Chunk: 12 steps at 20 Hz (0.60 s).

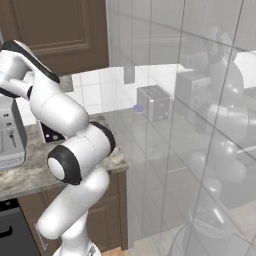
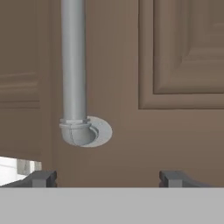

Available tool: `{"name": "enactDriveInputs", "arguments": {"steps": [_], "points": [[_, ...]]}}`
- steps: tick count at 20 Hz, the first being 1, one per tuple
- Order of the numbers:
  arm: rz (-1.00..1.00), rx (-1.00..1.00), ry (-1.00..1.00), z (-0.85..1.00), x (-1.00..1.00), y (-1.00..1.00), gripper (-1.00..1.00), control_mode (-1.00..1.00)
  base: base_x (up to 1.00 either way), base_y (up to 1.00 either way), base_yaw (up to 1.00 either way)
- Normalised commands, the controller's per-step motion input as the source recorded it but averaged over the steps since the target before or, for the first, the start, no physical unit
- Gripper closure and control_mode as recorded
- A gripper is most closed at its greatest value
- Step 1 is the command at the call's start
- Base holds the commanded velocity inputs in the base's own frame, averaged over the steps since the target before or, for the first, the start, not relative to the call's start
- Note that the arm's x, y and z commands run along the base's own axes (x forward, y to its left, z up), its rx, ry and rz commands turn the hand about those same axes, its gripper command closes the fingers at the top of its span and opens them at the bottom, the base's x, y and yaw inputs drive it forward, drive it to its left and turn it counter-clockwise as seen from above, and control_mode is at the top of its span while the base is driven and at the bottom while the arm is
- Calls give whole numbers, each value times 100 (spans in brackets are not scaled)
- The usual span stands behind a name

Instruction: Close all open cabinet doors.

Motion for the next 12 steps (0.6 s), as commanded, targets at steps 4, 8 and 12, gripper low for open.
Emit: {"name": "enactDriveInputs", "arguments": {"steps": [4,8,12], "points": [[0,0,0,0,15,0,-100,-100,0,0,0],[-1,0,0,0,18,0,-100,-100,0,0,0],[-3,0,0,0,19,1,-100,-100,0,0,0]]}}
